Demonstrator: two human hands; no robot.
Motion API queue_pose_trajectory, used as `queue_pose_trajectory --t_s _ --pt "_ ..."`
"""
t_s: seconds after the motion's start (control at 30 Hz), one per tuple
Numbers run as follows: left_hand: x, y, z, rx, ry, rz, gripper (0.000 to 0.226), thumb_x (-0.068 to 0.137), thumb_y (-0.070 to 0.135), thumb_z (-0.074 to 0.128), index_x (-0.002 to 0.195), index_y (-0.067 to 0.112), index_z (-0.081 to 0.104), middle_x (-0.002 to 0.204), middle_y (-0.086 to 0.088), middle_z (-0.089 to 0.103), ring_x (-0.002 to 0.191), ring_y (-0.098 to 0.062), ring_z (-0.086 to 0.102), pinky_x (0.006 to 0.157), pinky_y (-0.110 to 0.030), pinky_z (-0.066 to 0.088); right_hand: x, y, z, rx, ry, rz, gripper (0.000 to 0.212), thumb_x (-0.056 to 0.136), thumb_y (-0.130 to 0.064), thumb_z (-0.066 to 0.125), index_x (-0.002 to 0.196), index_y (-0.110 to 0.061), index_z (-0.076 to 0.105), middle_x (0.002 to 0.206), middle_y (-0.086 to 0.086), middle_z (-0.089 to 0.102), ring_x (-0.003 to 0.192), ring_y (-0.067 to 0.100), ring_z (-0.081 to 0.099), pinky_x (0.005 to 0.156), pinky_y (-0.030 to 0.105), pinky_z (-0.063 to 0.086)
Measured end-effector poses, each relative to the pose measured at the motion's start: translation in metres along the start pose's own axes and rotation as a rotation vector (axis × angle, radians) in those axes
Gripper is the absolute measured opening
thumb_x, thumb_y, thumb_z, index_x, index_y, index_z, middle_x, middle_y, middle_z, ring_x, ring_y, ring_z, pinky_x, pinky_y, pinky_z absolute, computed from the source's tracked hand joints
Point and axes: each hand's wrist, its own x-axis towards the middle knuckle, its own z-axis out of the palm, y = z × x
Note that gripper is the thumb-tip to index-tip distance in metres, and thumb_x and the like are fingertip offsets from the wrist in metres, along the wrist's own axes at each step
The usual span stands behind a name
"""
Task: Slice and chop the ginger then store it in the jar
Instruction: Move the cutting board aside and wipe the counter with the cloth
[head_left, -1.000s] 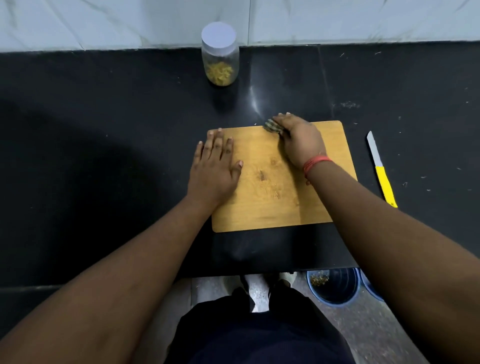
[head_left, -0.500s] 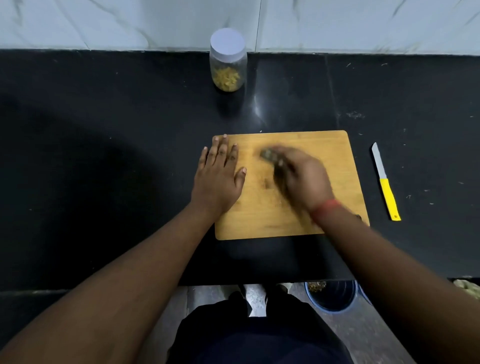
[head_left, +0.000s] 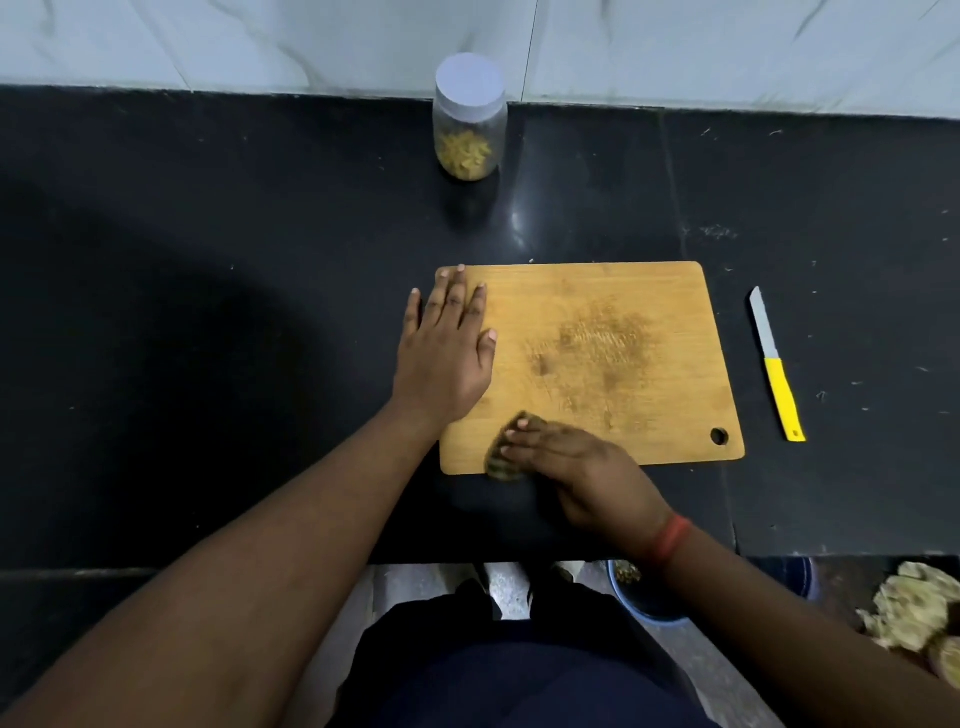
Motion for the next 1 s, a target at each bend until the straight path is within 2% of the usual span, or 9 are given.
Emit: queue_pose_trajectory --t_s 0.2,0.33,0.43,0.6,0.73,0.8,0.87,0.93,1.0 --pt "-0.016 -0.017 -0.014 -0.037 0.034 -0.034 0.063 0.104 0.047 0.017 0.158 0.014 0.02 0.167 -0.008 0.012 0.154 -0.025 0.003 0.124 -0.051 0.003 0.096 0.039 -0.055 0.003 0.381 0.371 0.043 0.091 -0.002 0.055 0.13 -0.017 0.062 0.13 0.001 0.063 0.12 0.015 0.058 0.107 0.025 0.042" --pt "-0.027 -0.042 -0.016 0.086 -0.039 0.012 0.063 0.104 0.051 0.01 0.159 0.022 0.019 0.166 0.001 0.017 0.154 -0.026 0.0 0.123 -0.055 -0.001 0.151 0.061 -0.045 -0.071 0.254 0.403 0.043 0.092 -0.005 0.053 0.132 -0.02 0.061 0.137 0.001 0.059 0.13 0.015 0.05 0.112 0.021 0.03" --pt "-0.027 -0.043 -0.013 0.112 -0.053 0.01 0.062 0.104 0.05 0.01 0.158 0.021 0.021 0.165 0.001 0.022 0.154 -0.027 0.005 0.122 -0.058 0.002 0.145 0.049 -0.024 -0.172 0.202 0.327 0.048 0.093 -0.005 0.05 0.136 -0.024 0.056 0.143 -0.001 0.053 0.137 0.014 0.041 0.116 0.022 0.024" --pt "-0.028 -0.043 -0.012 0.148 -0.043 0.011 0.061 0.104 0.046 0.015 0.158 0.018 0.023 0.164 -0.001 0.024 0.154 -0.03 0.01 0.121 -0.059 0.007 0.061 -0.004 0.004 -0.071 0.071 0.02 0.047 0.09 0.001 0.05 0.126 -0.026 0.064 0.139 -0.004 0.057 0.136 0.008 0.041 0.115 0.022 0.026" --pt "-0.029 -0.044 -0.012 0.136 -0.053 0.027 0.063 0.104 0.047 0.015 0.158 0.018 0.022 0.165 -0.001 0.023 0.154 -0.03 0.008 0.121 -0.059 0.006 0.012 -0.017 0.018 0.047 -0.024 -0.151 0.038 0.092 -0.003 0.05 0.122 -0.017 0.069 0.134 -0.001 0.061 0.131 0.013 0.05 0.109 0.033 0.041" --pt "-0.027 -0.045 -0.013 0.132 -0.054 0.036 0.064 0.103 0.049 0.013 0.158 0.017 0.021 0.165 -0.001 0.022 0.154 -0.03 0.006 0.121 -0.059 0.004 0.025 -0.014 0.007 0.071 0.025 -0.083 0.041 0.09 0.0 0.051 0.124 -0.016 0.067 0.132 0.0 0.062 0.127 0.013 0.053 0.106 0.03 0.043" --pt "-0.026 -0.049 -0.015 0.108 -0.041 0.031 0.064 0.103 0.049 0.013 0.158 0.018 0.021 0.166 0.0 0.019 0.154 -0.028 0.002 0.121 -0.059 0.002 0.059 -0.008 -0.012 0.06 0.15 0.102 0.045 0.089 0.0 0.052 0.129 -0.019 0.063 0.133 0.0 0.061 0.125 0.014 0.054 0.106 0.029 0.044" --pt "-0.027 -0.057 -0.019 0.072 -0.032 0.03 0.063 0.102 0.05 0.014 0.158 0.022 0.021 0.166 0.003 0.018 0.154 -0.027 -0.001 0.121 -0.058 0.0 0.106 0.008 -0.028 0.007 0.272 0.25 0.045 0.09 0.0 0.052 0.131 -0.018 0.062 0.134 0.002 0.061 0.124 0.016 0.055 0.109 0.025 0.039" --pt "-0.029 -0.066 -0.021 0.076 -0.058 0.059 0.062 0.101 0.054 0.015 0.158 0.029 0.022 0.166 0.003 0.019 0.154 -0.028 -0.002 0.121 -0.059 -0.002 0.15 0.023 -0.035 -0.03 0.276 0.308 0.046 0.091 0.001 0.051 0.132 -0.017 0.061 0.135 0.003 0.061 0.127 0.016 0.053 0.11 0.02 0.032"
